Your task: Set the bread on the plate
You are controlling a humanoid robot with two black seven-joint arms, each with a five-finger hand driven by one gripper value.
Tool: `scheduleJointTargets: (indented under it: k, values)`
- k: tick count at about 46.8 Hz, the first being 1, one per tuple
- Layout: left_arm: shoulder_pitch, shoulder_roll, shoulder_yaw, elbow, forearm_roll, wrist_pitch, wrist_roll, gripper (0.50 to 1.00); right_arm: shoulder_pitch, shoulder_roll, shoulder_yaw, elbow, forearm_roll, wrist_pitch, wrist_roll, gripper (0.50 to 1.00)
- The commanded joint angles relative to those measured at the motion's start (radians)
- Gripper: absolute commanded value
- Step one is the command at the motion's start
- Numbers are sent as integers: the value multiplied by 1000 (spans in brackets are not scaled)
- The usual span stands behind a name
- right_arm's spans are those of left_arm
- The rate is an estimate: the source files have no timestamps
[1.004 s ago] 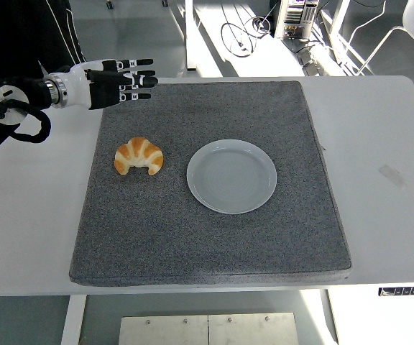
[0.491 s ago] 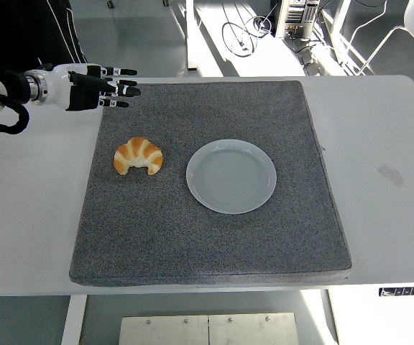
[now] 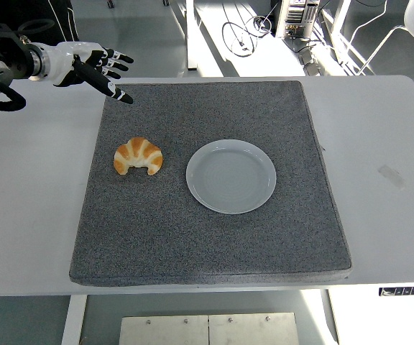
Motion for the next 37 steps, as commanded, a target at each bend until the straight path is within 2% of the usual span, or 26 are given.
scheduleJointTargets:
  k: [1,6,16,20,26,29,31,32,35,37]
  values:
    - [10,-7,12,-28,71,0,-1,984,0,0,0,-1,0,0,0,1000]
    - [10,-15,49,-63,168,0,-1,984,0,0,0,-1,0,0,0,1000]
    - [20,-17,63,-66,181,5,-1,980,0,0,1,1,0,0,0,1000]
    - [22,-27,60,-54,167,34,3,981,0,0,1,1,0,0,0,1000]
    - [22,-57,67,-13,171,131,12,978,0,0,1,2,0,0,0,1000]
    - [23,-69,66,41,165,141,0,980,0,0,1,2,0,0,0,1000]
    - [26,-69,64,52,158,122,-30,980,0,0,1,2,0,0,0,1000]
    - [29,-67,64,52,153,111,-65,981,0,0,1,2,0,0,0,1000]
    - [45,-64,67,52,156,71,-228,983,0,0,1,2,0,0,0,1000]
    - [46,-61,69,50,162,42,-317,983,0,0,1,2,0,0,0,1000]
